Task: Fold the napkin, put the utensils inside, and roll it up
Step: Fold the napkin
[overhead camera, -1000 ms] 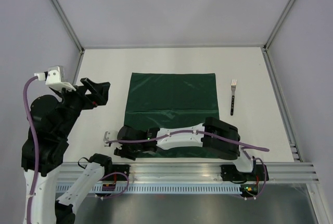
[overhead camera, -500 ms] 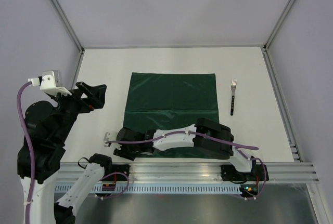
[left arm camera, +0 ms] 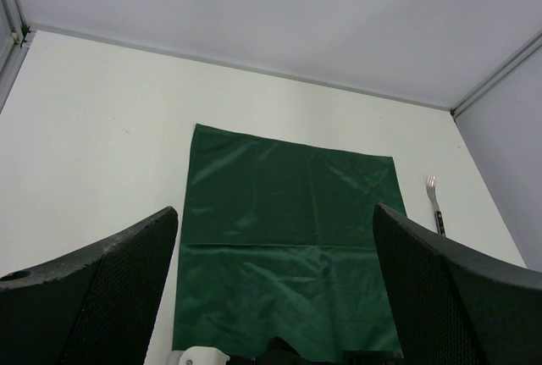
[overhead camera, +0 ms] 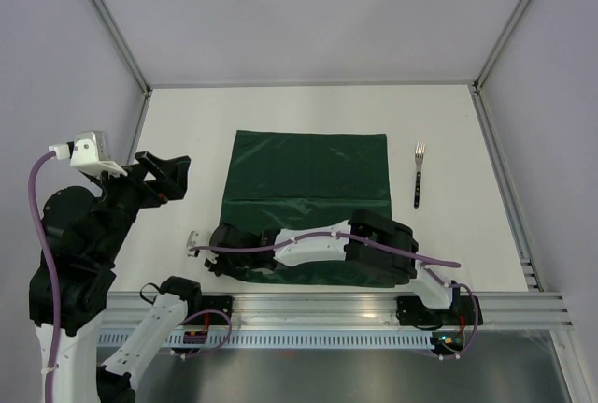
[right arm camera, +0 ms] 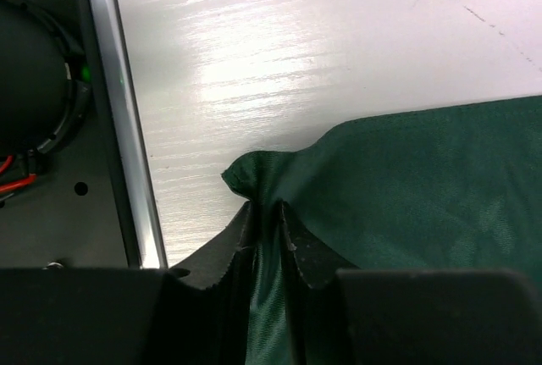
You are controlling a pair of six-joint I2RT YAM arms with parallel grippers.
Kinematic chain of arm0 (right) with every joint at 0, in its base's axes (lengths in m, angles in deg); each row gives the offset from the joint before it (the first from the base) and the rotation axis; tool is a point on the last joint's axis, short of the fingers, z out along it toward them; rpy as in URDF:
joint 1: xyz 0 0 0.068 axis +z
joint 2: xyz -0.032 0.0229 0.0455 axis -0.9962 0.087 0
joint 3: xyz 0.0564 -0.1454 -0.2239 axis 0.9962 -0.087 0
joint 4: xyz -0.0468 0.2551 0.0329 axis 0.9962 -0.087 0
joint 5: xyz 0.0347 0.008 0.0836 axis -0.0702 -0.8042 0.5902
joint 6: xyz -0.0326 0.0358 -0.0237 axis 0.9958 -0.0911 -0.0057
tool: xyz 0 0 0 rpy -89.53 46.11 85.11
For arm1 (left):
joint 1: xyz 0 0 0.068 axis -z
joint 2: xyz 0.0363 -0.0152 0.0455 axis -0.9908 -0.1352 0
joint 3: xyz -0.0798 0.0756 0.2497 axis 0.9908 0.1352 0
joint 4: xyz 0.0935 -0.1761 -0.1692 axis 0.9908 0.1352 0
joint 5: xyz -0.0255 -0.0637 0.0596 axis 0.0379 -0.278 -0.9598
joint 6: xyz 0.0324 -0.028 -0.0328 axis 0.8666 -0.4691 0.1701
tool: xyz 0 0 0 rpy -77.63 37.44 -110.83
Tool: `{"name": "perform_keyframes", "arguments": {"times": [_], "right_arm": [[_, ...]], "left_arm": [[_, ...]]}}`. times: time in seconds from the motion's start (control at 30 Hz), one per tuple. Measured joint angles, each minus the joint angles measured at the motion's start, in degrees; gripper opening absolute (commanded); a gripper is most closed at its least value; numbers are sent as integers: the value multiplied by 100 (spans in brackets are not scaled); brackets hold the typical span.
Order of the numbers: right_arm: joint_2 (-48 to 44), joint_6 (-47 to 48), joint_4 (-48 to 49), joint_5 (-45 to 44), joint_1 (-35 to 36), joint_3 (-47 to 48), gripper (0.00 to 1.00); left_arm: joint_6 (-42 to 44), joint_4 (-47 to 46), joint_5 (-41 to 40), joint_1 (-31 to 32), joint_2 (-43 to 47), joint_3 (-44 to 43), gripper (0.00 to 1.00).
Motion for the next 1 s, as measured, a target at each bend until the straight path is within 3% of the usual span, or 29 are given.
{"name": "perform_keyframes", "arguments": {"times": [0.43,1.0], "right_arm": [[-111,-17,-461,396,-262,81,9],[-1156,-13,-831,667,-649,0,0]], "left_arm": [[0,-2,0,0,4,31,100],[-2,-20,13,0,2,299,100]]}}
